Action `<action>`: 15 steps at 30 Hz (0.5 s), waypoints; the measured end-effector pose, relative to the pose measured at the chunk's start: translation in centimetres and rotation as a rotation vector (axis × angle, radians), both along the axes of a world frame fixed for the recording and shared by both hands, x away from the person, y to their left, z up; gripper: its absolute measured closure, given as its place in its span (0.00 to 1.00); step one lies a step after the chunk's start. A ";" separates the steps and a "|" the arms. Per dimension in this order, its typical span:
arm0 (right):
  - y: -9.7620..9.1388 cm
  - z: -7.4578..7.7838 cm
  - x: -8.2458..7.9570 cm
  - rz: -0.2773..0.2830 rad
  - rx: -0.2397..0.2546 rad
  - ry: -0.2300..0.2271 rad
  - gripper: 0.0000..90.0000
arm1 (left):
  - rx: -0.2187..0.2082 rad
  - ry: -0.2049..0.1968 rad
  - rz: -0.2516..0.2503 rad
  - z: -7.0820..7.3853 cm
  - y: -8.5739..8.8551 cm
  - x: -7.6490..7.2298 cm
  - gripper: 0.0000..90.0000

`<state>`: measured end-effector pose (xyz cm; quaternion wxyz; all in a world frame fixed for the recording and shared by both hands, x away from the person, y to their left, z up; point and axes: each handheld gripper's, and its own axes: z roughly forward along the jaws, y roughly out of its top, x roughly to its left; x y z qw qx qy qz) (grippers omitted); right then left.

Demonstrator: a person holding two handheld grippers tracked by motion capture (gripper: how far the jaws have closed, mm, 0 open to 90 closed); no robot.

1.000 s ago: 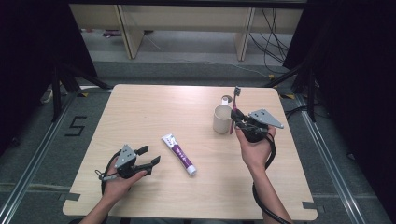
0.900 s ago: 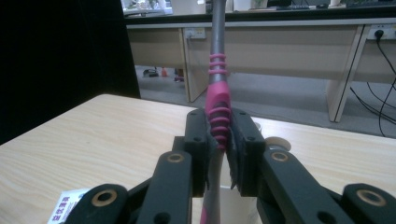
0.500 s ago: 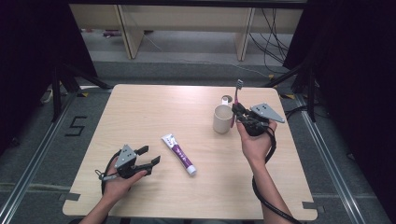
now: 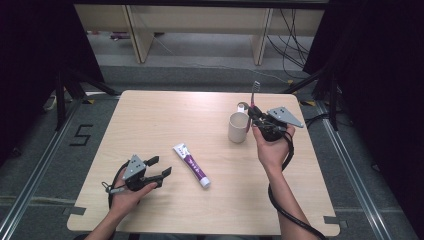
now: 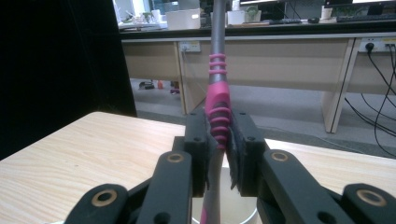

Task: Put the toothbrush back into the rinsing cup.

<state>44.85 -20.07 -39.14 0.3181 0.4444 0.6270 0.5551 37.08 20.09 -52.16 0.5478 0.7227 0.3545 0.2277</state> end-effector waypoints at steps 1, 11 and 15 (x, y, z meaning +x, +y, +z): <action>0.1 0.0 0.0 0.001 0.006 0.006 0.88 | 0.000 0.001 0.000 0.0 0.0 0.0 0.36; 0.2 0.3 0.5 -0.007 0.022 -0.011 0.88 | 0.002 -0.001 0.000 0.0 0.0 0.0 0.36; 0.3 0.4 0.9 -0.014 0.023 -0.022 0.88 | -0.006 -0.001 -0.007 0.0 0.0 0.1 0.36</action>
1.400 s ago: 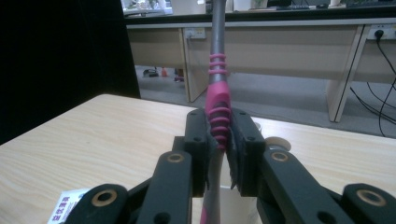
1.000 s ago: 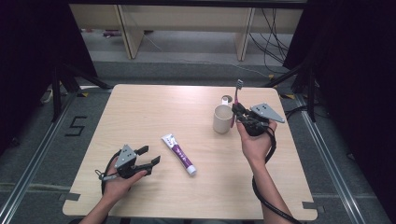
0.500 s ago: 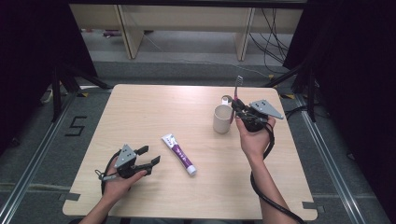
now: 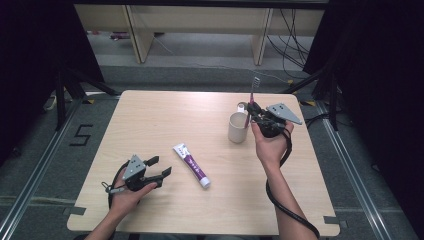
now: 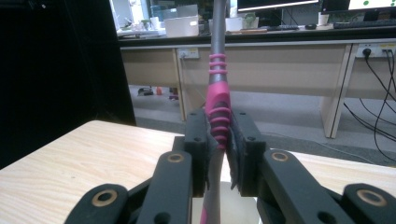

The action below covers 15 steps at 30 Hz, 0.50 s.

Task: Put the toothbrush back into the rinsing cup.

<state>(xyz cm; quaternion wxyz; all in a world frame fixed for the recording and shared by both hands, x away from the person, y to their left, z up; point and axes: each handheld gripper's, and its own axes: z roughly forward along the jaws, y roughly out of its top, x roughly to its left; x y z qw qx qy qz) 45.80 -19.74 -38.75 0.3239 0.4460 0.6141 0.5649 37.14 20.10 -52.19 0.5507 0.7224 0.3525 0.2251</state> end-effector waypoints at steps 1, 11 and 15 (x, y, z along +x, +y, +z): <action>0.0 0.0 0.1 -0.002 0.002 0.007 0.88 | 0.001 -0.001 0.000 0.0 0.0 0.0 0.36; 0.1 0.6 1.1 -0.010 0.005 -0.012 0.88 | -0.004 -0.005 -0.001 0.0 0.0 0.0 0.36; 0.1 0.8 1.6 -0.018 0.012 -0.011 0.88 | -0.002 -0.004 0.000 0.0 0.0 0.0 0.36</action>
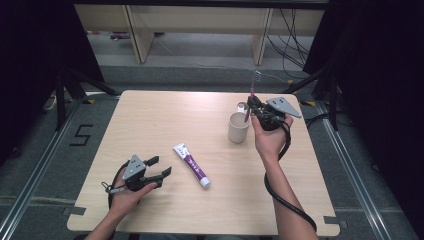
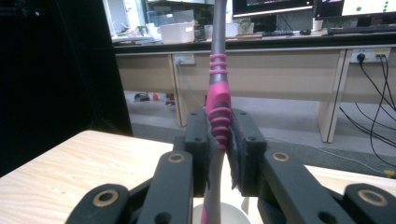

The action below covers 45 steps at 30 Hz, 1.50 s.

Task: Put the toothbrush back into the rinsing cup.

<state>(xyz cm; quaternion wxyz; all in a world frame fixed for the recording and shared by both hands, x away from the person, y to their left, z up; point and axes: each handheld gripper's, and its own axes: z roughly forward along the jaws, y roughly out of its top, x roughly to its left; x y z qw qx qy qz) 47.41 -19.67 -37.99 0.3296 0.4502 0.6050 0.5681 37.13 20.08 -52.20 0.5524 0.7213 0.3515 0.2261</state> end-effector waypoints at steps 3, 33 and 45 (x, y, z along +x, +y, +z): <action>0.0 0.1 0.4 -0.016 0.002 -0.001 0.88 | -0.002 0.000 -0.001 0.0 0.0 0.0 0.36; -0.3 1.4 4.1 -0.052 -0.002 0.002 0.88 | -0.006 -0.001 -0.003 0.0 0.0 0.0 0.36; 0.3 0.9 6.0 -0.055 -0.027 0.014 0.88 | -0.001 0.000 -0.003 0.0 0.0 0.0 0.36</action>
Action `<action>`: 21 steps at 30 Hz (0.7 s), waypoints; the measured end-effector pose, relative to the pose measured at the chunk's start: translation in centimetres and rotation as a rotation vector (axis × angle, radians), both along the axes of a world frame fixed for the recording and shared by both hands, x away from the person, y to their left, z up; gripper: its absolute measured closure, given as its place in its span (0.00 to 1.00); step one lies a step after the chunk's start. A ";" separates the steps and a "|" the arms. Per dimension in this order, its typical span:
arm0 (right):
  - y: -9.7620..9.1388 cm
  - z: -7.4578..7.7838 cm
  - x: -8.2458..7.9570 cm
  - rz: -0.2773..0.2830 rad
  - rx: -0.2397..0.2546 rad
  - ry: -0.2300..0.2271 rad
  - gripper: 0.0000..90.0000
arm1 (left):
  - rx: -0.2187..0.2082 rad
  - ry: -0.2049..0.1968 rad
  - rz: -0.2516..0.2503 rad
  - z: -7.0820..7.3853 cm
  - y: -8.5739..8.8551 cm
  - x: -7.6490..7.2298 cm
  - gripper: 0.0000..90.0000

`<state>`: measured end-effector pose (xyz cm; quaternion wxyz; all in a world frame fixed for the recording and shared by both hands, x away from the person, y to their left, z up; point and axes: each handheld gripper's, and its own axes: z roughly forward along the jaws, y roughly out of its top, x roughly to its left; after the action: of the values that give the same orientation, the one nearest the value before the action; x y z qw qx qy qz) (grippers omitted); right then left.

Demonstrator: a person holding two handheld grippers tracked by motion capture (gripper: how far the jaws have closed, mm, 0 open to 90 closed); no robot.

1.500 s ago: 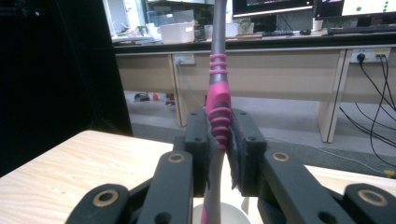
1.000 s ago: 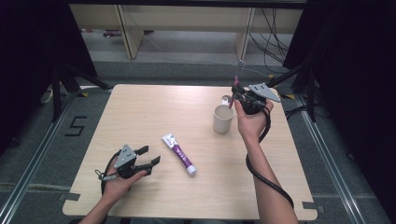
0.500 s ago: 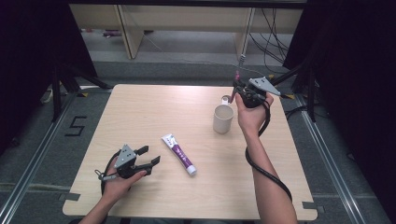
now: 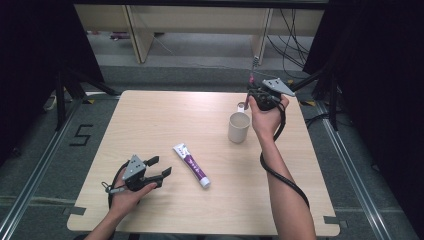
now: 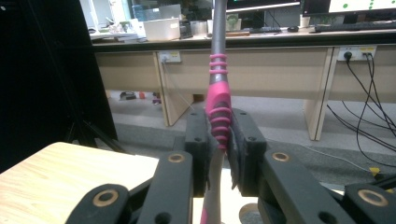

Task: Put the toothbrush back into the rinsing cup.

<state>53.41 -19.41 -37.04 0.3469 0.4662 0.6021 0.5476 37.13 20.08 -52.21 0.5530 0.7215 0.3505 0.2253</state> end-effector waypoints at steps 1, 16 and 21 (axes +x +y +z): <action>0.0 0.0 0.0 0.000 0.000 0.000 0.88 | 0.000 0.000 0.000 0.0 0.0 0.0 0.36; 0.5 -1.0 2.5 -0.009 -0.003 0.018 0.88 | 0.000 0.007 0.007 0.1 0.1 -0.1 0.36; 0.6 -1.4 3.1 -0.019 -0.012 0.034 0.88 | 0.000 0.008 0.007 0.1 0.1 -0.1 0.36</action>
<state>56.52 -18.79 -38.40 0.3445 0.4790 0.6069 0.5325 37.06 20.17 -52.15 0.5507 0.7212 0.3552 0.2245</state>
